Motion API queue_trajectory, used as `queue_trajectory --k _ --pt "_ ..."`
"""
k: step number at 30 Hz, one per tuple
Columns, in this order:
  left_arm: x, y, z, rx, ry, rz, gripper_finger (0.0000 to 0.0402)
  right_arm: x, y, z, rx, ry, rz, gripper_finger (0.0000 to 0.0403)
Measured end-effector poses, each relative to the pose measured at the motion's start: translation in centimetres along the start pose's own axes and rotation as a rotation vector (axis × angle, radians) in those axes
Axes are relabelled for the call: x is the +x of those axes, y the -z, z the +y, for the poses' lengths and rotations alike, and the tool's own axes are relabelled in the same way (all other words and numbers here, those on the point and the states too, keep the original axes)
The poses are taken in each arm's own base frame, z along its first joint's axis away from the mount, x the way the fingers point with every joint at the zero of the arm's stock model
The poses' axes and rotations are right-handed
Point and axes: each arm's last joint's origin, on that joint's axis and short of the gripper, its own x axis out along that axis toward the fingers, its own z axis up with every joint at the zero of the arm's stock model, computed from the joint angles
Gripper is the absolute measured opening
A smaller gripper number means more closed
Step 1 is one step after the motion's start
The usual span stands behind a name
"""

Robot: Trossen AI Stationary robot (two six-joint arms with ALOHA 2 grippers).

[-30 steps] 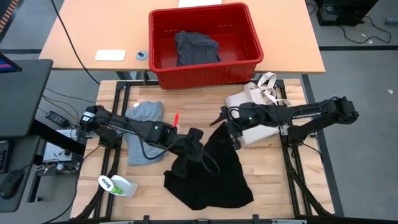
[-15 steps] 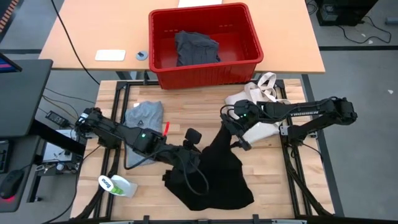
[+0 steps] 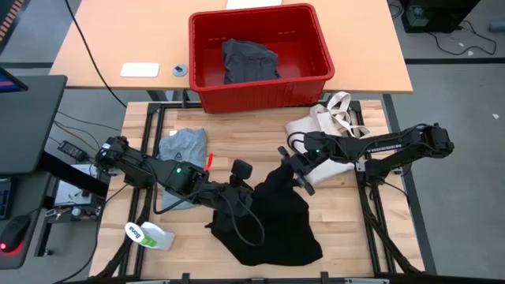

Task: Fold Laundry from Bin
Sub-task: Fold the black shirt

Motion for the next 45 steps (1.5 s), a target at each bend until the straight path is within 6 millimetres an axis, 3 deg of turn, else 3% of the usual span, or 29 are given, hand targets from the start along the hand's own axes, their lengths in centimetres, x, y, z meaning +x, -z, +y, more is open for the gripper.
queue_trajectory --k 5,7,13,21,25,30,33,36,39,42,45 --pt "0.0 0.1 0.1 -0.019 -0.039 0.014 0.0019 -0.3 -0.5 0.3 -0.026 -0.003 -0.007 0.0048" --pt "0.0 0.3 0.3 -0.027 -0.039 0.029 0.0021 -1.1 -1.4 0.7 -0.024 -0.008 -0.005 0.0019" --pt "-1.9 1.2 1.9 -0.053 -0.072 0.060 0.0022 -5.3 -5.7 2.9 -0.078 0.038 -0.014 0.0049" --pt "-3.6 2.3 7.5 0.012 -0.221 0.013 0.0022 -9.5 -10.5 4.7 -0.177 0.185 0.005 0.0015" --pt "-4.7 3.0 11.2 0.080 -0.325 0.057 0.0016 -10.4 -12.3 3.6 -0.272 0.411 0.066 0.0018" --pt "-7.8 3.8 16.7 0.090 -0.506 0.092 0.0015 -12.1 -14.3 0.3 -0.405 0.671 0.121 0.0025" --pt "-9.9 3.8 18.6 0.079 -0.584 0.064 0.0016 -13.6 -15.7 -1.2 -0.441 0.753 0.099 0.0023" --pt "-10.9 3.5 18.6 0.062 -0.552 0.000 0.0016 -14.5 -16.2 -1.5 -0.426 0.705 0.084 0.0023" --pt "-10.9 3.1 17.1 0.049 -0.434 -0.030 0.0016 -14.1 -15.6 -1.1 -0.371 0.575 0.097 0.0024" --pt "-9.5 2.7 14.4 -0.031 -0.255 -0.045 0.0016 -12.9 -14.7 0.0 -0.200 0.415 0.113 0.0025" --pt "-6.7 2.8 10.7 -0.104 -0.096 0.026 0.0016 -10.4 -12.2 1.2 -0.098 0.266 0.203 0.0025"
